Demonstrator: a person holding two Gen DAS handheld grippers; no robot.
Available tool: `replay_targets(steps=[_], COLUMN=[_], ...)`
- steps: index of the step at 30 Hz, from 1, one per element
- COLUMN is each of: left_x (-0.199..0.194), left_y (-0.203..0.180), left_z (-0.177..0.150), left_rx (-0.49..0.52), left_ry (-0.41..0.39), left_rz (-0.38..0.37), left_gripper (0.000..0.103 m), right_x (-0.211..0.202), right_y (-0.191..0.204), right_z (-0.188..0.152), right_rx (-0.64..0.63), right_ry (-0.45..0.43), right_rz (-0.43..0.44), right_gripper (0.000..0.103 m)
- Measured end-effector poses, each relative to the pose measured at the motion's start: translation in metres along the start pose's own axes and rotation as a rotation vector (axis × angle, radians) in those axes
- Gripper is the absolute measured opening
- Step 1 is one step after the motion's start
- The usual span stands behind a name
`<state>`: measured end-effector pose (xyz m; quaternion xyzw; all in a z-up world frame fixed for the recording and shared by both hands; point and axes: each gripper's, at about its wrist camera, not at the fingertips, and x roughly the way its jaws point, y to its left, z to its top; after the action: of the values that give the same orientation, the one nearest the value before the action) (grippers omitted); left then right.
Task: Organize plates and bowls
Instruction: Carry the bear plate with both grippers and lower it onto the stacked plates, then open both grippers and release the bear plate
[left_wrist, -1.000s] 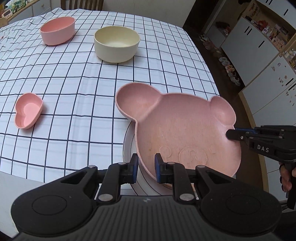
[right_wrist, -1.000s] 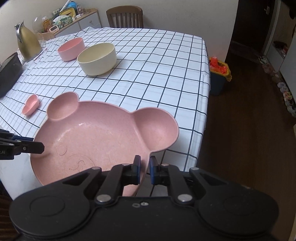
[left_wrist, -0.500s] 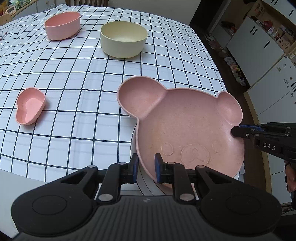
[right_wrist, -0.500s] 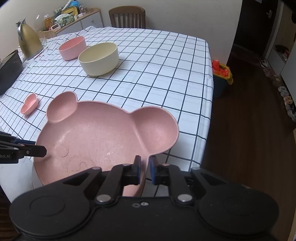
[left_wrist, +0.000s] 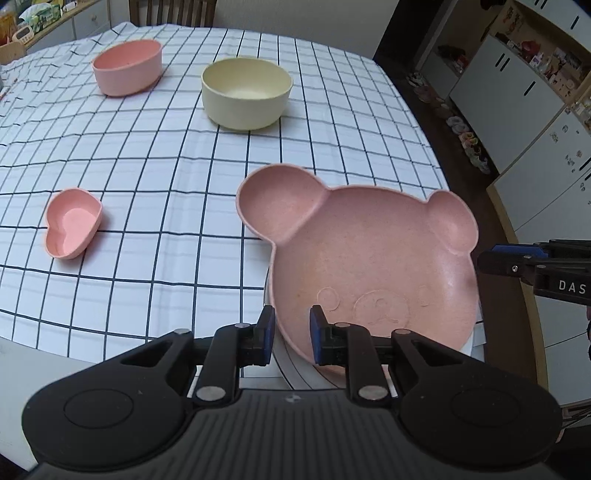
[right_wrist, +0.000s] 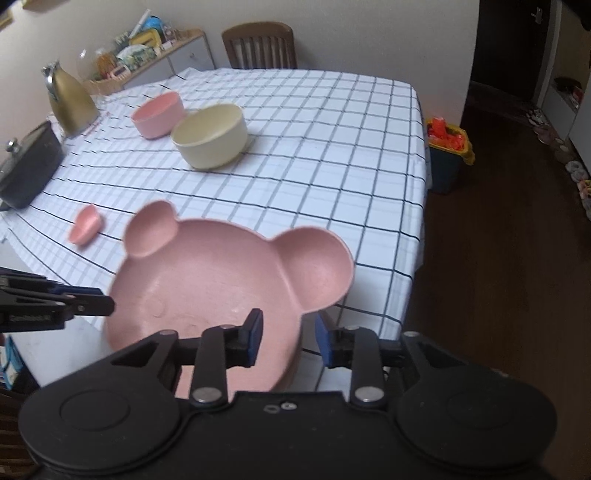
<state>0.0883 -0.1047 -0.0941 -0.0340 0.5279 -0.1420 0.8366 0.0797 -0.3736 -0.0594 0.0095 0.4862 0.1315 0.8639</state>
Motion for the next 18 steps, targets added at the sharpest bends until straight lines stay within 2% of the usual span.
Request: replay_targets(steps=[4,10,14,18], left_x=[-0.013,-0.034,-0.046,-0.058], left_y=[-0.001,-0.004,-0.007,-0.006], left_z=[0.001,0.004,0.005,0.008], left_rx=[-0.012,-0.034,-0.042,-0.054], left_ry=[-0.029,-0.080,-0.118,-0.162], left_rz=[0.000,-0.005,-0.006,0.004], left_gripper=[0.028,0.028,0.028,0.029], right_x=[-0.014,-0.030,-0.038,-0.044], right_y=[0.010,0.026,0.036,0.044], right_z=[0.004,0.012,0.018,0.023], right_rx=[-0.020,-0.038,-0.060,-0.073], right_ry=[-0.027,-0.068,-0.102,-0.129], right_rz=[0.041,0.097,0.106,0.126], right_gripper=[0.035,0.038,0.056,0.065])
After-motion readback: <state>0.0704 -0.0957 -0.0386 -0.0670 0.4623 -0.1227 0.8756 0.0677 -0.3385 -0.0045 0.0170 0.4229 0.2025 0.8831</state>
